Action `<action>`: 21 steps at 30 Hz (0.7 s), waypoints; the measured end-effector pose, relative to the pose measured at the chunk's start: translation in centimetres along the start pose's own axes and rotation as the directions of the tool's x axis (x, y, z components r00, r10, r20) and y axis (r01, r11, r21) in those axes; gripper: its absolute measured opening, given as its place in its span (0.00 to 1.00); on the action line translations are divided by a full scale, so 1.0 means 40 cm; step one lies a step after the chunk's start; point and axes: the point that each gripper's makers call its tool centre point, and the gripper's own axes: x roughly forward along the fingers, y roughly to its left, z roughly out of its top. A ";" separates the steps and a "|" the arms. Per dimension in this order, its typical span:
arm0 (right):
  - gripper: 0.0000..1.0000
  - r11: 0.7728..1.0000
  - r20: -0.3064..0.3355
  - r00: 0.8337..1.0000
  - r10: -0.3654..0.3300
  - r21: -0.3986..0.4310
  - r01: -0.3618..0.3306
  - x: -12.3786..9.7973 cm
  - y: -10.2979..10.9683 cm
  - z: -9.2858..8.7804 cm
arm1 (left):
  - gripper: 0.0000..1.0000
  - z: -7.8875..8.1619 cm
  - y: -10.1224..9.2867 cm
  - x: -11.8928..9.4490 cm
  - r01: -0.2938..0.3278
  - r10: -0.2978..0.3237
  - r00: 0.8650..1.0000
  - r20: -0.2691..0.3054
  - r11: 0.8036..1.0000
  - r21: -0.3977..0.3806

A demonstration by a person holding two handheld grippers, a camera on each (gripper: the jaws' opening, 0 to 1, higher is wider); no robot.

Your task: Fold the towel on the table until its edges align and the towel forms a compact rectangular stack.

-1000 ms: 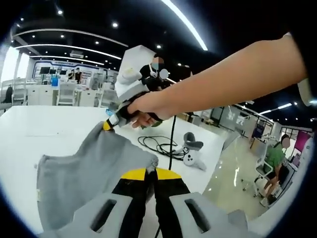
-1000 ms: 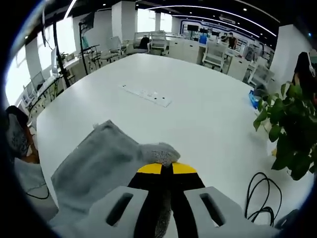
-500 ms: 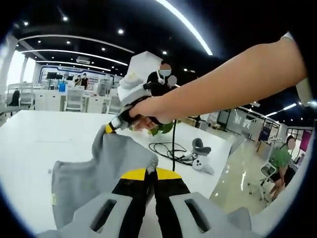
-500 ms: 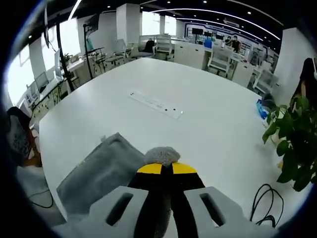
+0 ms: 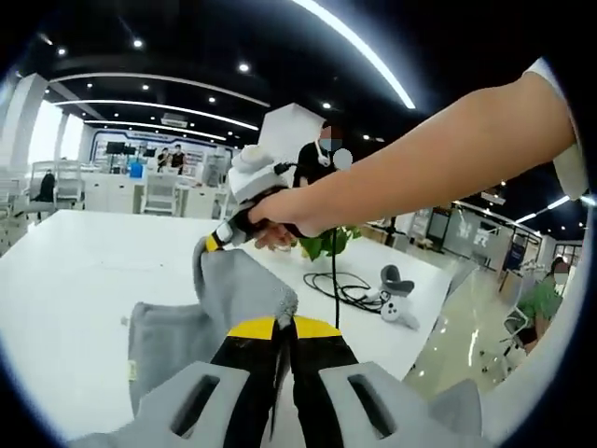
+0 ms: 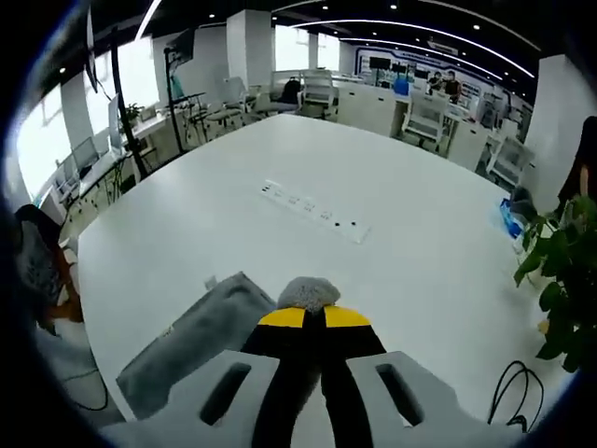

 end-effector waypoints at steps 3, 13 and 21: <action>0.01 1.000 0.000 1.000 0.009 0.000 -0.009 0.023 0.019 0.020 | 0.04 -0.004 0.023 -0.012 -0.023 0.023 1.000 0.001 1.000 -0.003; 0.01 0.999 -0.012 1.000 0.026 -0.026 -0.027 0.071 0.085 0.038 | 0.05 -0.028 0.089 -0.051 -0.103 0.103 0.995 -0.002 0.994 -0.026; 0.01 0.999 -0.028 0.999 0.032 -0.030 -0.033 0.109 0.100 0.029 | 0.05 -0.081 0.128 -0.066 -0.140 0.139 0.989 -0.056 0.990 -0.010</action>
